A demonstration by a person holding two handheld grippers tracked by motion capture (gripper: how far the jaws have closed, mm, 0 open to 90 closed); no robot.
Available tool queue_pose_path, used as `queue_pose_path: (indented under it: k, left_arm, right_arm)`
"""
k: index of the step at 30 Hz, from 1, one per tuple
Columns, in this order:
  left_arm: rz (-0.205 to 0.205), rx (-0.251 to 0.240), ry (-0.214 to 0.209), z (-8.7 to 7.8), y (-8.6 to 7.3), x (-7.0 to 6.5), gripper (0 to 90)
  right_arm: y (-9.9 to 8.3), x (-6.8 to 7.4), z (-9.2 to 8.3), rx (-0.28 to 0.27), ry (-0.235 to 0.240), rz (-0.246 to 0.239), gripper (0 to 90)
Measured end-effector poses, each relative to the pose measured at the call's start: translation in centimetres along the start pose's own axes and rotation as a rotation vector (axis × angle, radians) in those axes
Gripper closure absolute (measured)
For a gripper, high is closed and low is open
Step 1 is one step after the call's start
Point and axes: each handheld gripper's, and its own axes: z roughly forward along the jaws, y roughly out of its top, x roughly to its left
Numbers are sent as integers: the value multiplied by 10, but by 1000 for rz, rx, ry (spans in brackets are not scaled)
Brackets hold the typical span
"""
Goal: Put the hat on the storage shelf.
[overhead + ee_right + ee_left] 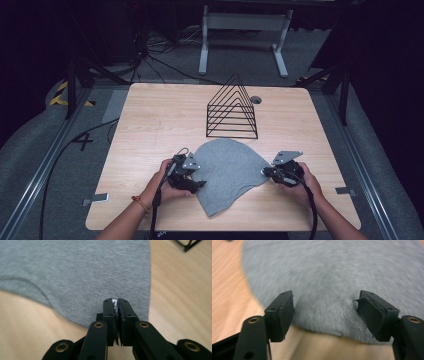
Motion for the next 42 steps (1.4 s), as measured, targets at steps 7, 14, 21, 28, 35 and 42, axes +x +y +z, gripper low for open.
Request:
queue_pose_path:
  k: [7, 14, 21, 28, 35, 42]
  left_arm:
    - [-45, -8, 56, -3, -4, 15, 285]
    - [-150, -49, 70, -14, -6, 31, 266]
    - [-218, -26, 78, -5, -3, 50, 266]
    - [-220, -4, 63, 2, 1, 49, 262]
    - [-198, 2, 88, 7, 2, 42, 214]
    - [-203, -6, 97, 10, 10, 38, 347]
  right_arm:
    - [-9, 33, -13, 16, 74, 7, 855]
    - [6, 36, -24, -27, 69, -13, 713]
    - [46, -15, -1, -87, 17, 38, 588]
    - [63, -38, 43, -26, 56, 49, 503]
    - [76, -38, 63, 9, 55, 44, 479]
    - [73, -40, 63, 6, 79, 87, 620]
